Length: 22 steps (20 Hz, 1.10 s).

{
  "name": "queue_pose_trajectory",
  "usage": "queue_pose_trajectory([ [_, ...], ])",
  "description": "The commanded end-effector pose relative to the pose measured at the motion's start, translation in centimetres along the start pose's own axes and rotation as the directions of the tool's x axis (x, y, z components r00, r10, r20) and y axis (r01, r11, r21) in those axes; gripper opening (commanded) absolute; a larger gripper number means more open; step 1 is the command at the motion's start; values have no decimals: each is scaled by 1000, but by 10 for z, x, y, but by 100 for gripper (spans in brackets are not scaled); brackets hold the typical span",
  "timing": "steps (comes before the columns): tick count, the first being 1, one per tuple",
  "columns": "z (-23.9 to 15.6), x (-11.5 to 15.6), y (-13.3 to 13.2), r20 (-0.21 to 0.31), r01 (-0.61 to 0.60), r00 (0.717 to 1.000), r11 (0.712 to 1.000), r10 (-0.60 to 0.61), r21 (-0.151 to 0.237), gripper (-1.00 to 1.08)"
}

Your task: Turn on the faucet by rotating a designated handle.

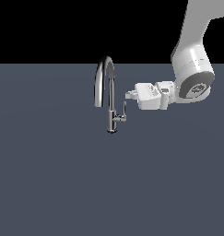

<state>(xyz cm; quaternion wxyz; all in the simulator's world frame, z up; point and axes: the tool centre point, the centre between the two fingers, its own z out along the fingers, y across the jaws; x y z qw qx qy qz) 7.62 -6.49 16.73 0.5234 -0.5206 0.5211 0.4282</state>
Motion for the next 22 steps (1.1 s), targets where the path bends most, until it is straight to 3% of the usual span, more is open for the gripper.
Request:
queue_pose_trajectory([
  [1, 2, 14, -1, 30, -37, 999, 999, 36, 38, -100],
  [9, 8, 38, -1, 82, -102, 992, 990, 94, 97, -100],
  [22, 10, 33, 14, 85, -104, 992, 990, 96, 99, -100],
])
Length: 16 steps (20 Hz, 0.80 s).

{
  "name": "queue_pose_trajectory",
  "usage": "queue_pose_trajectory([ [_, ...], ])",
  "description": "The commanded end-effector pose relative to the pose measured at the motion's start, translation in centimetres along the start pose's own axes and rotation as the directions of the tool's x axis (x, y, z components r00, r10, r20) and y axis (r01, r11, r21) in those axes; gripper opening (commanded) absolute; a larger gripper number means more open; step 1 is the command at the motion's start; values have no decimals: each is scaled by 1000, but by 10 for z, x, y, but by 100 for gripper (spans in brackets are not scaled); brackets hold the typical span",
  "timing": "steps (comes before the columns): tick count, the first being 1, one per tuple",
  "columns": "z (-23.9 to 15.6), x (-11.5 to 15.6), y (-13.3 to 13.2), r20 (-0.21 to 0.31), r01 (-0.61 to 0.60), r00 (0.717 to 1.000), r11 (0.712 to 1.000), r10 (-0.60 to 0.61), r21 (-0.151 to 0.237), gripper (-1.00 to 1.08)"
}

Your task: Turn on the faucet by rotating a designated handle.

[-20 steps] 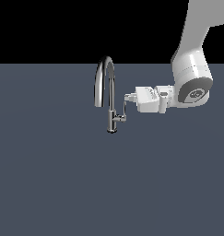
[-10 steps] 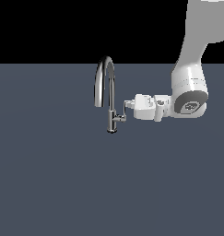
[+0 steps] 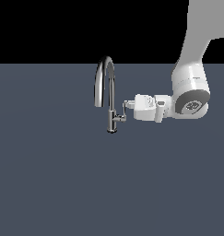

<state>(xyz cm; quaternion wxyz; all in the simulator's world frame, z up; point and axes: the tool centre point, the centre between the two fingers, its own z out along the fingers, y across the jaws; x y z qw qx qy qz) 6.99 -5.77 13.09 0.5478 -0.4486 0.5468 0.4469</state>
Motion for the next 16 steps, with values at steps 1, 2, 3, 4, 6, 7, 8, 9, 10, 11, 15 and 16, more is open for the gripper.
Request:
queue_pose_trajectory([
  [1, 0, -2, 6, 0, 0, 1000, 1000, 0, 0, -100],
  [2, 0, -2, 9, 0, 0, 1000, 1000, 0, 0, -100],
  [3, 0, -3, 12, 0, 0, 1000, 1000, 0, 0, -100],
  [4, 0, -4, 14, 0, 0, 1000, 1000, 0, 0, -100],
  [6, 0, -5, 20, 0, 0, 1000, 1000, 0, 0, -100],
  [7, 0, -6, 22, 0, 0, 1000, 1000, 0, 0, -100],
  [8, 0, -6, 25, 0, 0, 1000, 1000, 0, 0, -100],
  [9, 0, -7, 28, 0, 0, 1000, 1000, 0, 0, -100],
  [10, 0, -8, 31, 0, 0, 1000, 1000, 0, 0, -100],
  [11, 0, -8, 34, 0, 0, 1000, 1000, 0, 0, -100],
  [15, 5, -4, 35, -1, 1, 1000, 1000, -1, 0, -100],
  [16, 4, -3, 39, -1, 1, 1000, 1000, -1, 0, -100],
])
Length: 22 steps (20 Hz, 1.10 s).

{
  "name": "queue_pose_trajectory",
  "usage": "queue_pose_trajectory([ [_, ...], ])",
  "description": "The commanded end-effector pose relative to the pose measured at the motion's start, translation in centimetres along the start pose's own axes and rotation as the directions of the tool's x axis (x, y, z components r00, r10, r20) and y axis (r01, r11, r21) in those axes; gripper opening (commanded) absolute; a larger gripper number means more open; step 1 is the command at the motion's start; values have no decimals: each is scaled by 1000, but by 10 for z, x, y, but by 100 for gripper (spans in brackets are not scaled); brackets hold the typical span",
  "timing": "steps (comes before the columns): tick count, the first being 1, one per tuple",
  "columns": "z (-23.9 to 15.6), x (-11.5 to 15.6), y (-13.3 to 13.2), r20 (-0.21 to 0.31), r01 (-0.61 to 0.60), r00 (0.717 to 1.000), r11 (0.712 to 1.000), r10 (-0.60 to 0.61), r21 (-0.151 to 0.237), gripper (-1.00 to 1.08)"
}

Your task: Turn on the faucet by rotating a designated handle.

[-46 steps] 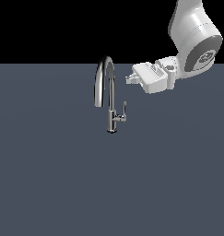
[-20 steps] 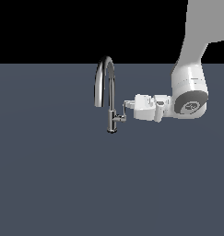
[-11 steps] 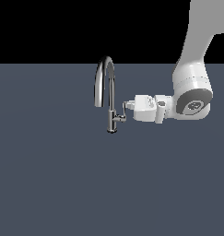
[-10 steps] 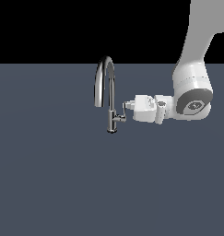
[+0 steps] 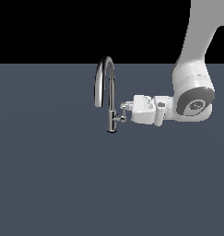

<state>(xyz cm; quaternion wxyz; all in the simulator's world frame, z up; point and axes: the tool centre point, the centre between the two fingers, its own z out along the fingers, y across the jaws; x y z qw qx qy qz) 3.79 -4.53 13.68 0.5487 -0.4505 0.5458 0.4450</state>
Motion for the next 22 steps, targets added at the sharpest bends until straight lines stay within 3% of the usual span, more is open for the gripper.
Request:
queue_pose_trajectory([
  [1, -2, 5, 9, 0, -5, 1000, 1000, 5, 0, -100],
  [11, -6, 22, 48, 2, -5, 1000, 1000, 5, 0, -100],
  [13, 3, 9, 37, 8, 19, 1000, 1000, -19, -9, -100],
  [22, -5, 68, 59, 2, -3, 1000, 1000, 3, 0, -100],
])
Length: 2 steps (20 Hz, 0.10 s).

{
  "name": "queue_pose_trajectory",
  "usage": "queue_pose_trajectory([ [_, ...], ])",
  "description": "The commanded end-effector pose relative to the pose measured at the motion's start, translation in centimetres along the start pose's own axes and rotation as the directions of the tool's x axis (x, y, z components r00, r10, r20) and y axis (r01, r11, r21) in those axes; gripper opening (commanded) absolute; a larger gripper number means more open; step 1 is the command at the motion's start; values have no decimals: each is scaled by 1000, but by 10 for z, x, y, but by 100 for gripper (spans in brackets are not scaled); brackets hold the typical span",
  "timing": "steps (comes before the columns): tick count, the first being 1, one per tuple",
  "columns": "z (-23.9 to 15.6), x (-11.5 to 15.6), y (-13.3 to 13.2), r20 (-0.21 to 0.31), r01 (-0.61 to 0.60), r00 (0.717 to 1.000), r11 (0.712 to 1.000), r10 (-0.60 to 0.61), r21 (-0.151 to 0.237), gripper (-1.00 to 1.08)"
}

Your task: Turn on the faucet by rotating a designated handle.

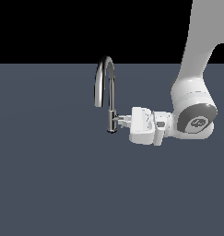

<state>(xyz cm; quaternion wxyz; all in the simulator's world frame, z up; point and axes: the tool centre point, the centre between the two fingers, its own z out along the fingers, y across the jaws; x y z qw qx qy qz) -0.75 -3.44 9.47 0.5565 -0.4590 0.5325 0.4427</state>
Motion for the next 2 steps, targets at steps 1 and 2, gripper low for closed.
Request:
queue_pose_trajectory([
  [1, -8, 31, 15, -12, -36, 999, 999, 36, 12, -100],
  [2, -8, 31, 15, -12, -36, 999, 999, 36, 12, -100],
])
